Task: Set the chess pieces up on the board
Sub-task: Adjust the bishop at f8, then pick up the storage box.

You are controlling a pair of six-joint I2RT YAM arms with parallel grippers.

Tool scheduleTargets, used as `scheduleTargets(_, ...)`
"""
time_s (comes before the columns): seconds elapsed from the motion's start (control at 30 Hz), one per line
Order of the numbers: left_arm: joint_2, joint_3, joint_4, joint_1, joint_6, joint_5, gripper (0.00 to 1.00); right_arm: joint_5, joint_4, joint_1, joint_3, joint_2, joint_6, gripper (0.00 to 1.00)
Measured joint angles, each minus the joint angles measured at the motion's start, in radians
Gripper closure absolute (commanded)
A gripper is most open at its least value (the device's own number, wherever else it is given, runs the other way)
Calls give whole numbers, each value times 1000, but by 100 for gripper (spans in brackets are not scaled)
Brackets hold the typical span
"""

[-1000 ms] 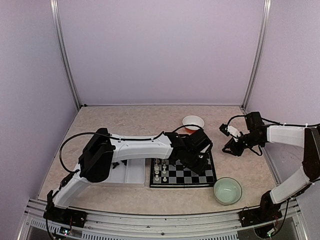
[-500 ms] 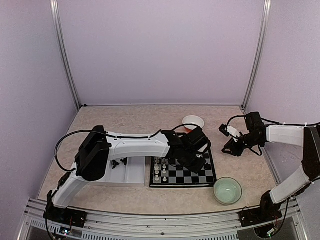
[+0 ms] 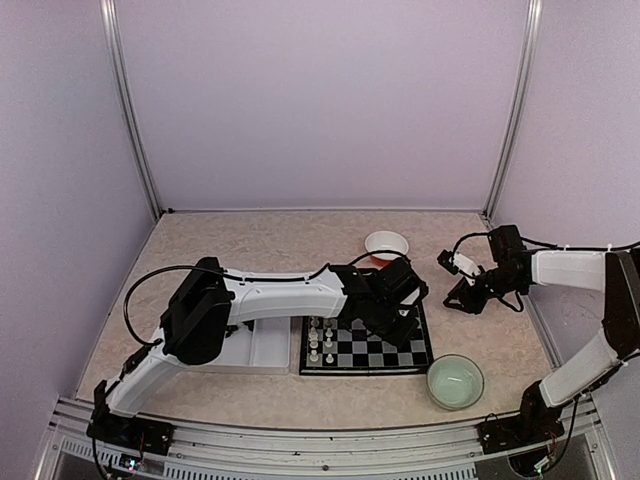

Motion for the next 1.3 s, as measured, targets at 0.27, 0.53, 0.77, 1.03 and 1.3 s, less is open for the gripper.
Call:
scheduleTargets(0.27, 15, 19, 14, 3, -4, 16, 100, 0, -3, 0, 0, 8, -2, 70)
scheduleTargets(0.53, 22, 25, 29, 5, -8, 28, 100, 0, -11, 0, 0, 14, -2, 70)
scheduleTargets(0.77, 23, 25, 32, 6, -12, 31, 100, -1, -13, 0, 0, 14, -2, 70)
scheduleTargets(1.03, -64, -63, -4, 13, 8, -31, 79, -7, -14, 0, 0, 14, -2, 70)
scheduleTargets(1.3, -468, -277, -71, 100, 24, -132, 70, -14, -18, 0, 12, 20, -2, 70)
